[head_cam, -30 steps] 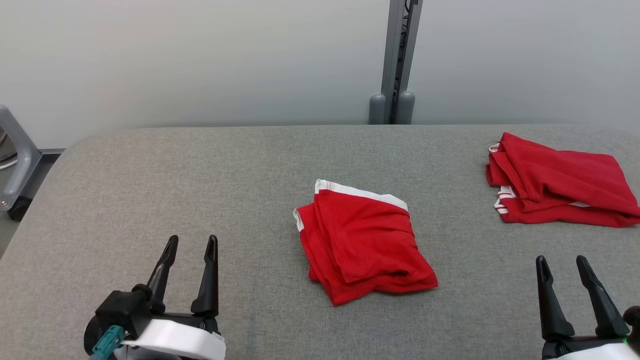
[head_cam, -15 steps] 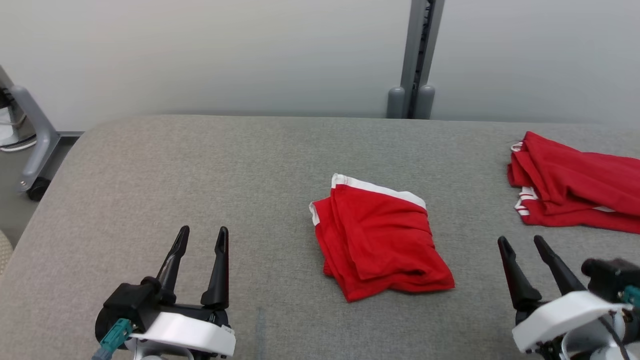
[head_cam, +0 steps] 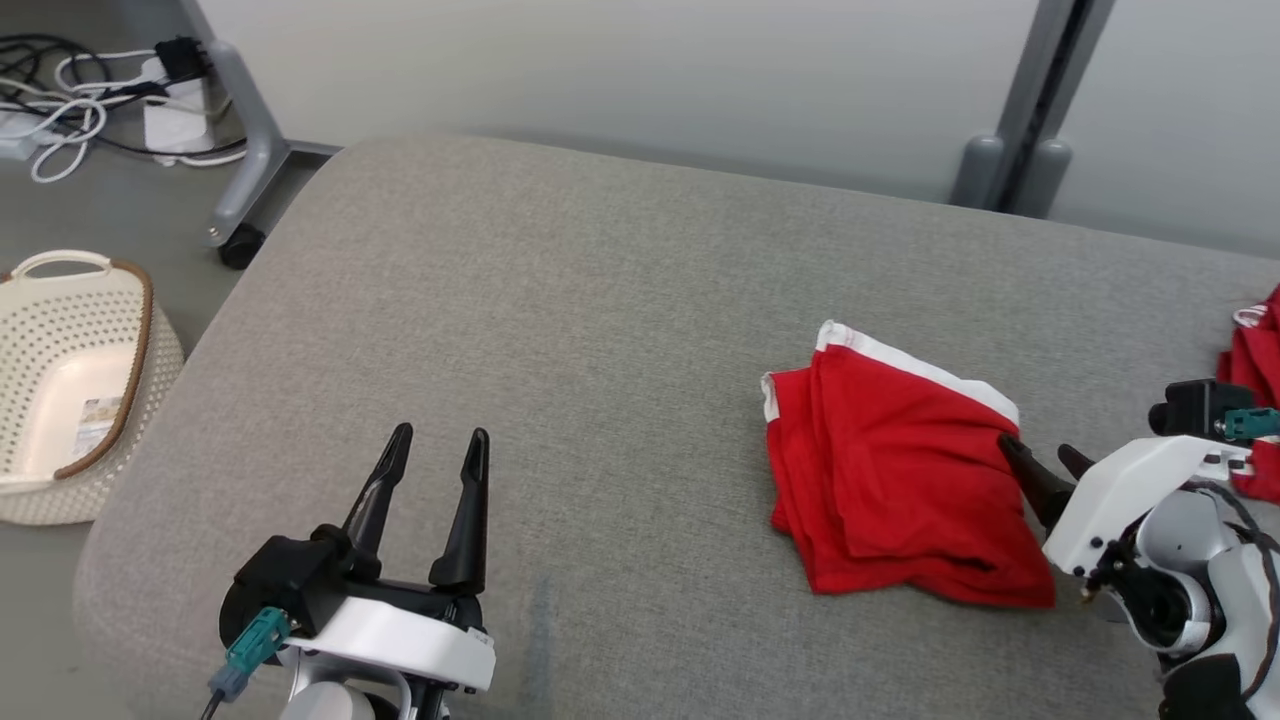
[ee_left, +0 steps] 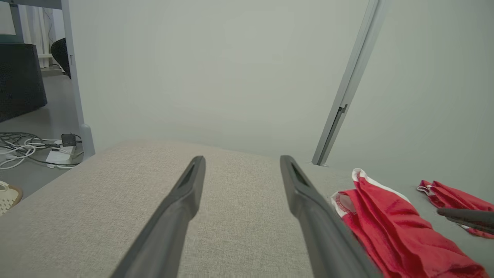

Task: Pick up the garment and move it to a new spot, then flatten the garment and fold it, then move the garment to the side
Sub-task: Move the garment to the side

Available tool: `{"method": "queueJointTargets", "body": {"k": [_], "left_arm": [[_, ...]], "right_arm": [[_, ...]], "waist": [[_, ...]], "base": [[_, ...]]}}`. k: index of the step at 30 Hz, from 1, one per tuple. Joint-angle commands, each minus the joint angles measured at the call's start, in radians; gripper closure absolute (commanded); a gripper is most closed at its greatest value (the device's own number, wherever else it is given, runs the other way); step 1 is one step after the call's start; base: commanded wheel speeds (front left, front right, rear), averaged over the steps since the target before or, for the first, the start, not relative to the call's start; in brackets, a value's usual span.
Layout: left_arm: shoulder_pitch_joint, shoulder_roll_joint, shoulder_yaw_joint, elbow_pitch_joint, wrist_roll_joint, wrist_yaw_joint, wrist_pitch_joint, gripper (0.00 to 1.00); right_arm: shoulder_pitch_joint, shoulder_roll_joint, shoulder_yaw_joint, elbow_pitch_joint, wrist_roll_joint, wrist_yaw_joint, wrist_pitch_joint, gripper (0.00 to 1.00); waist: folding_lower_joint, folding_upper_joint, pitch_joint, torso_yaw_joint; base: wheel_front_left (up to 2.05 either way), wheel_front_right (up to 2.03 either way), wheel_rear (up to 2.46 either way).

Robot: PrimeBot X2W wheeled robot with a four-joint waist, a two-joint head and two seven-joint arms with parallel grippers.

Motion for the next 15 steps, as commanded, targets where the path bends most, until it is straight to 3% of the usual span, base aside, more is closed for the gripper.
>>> {"method": "queueJointTargets", "body": {"k": [1, 9, 13, 14, 15], "left_arm": [[-0.019, -0.001, -0.001, 0.002, 0.005, -0.004, -0.001, 0.0], [-0.046, -0.007, -0.014, 0.011, 0.009, -0.017, -0.001, 0.0], [-0.046, -0.009, -0.017, 0.015, 0.01, -0.018, -0.001, 0.0], [-0.046, -0.01, -0.016, 0.015, 0.011, -0.017, -0.001, 0.0], [-0.047, -0.011, -0.016, 0.017, 0.012, -0.017, -0.001, 0.0]], "right_arm": [[-0.016, -0.015, -0.01, 0.017, 0.003, 0.001, 0.007, 0.0], [-0.078, 0.016, -0.076, 0.217, 0.024, 0.001, 0.134, 0.0], [-0.077, 0.039, -0.079, 0.257, 0.029, 0.001, 0.157, 0.0], [-0.078, 0.041, -0.079, 0.26, 0.03, 0.001, 0.155, 0.61], [-0.079, 0.045, -0.075, 0.258, 0.033, 0.001, 0.15, 1.0]], "waist": [[0.0, 0.0, 0.025, 0.035], [0.0, 0.0, 0.063, 0.099], [0.0, 0.0, 0.073, 0.109], [0.0, 0.0, 0.074, 0.108], [0.0, 0.0, 0.073, 0.107]], "base": [[0.0, 0.0, 0.0], [0.0, 0.0, 0.0], [0.0, 0.0, 0.0], [0.0, 0.0, 0.0], [0.0, 0.0, 0.0]]}}
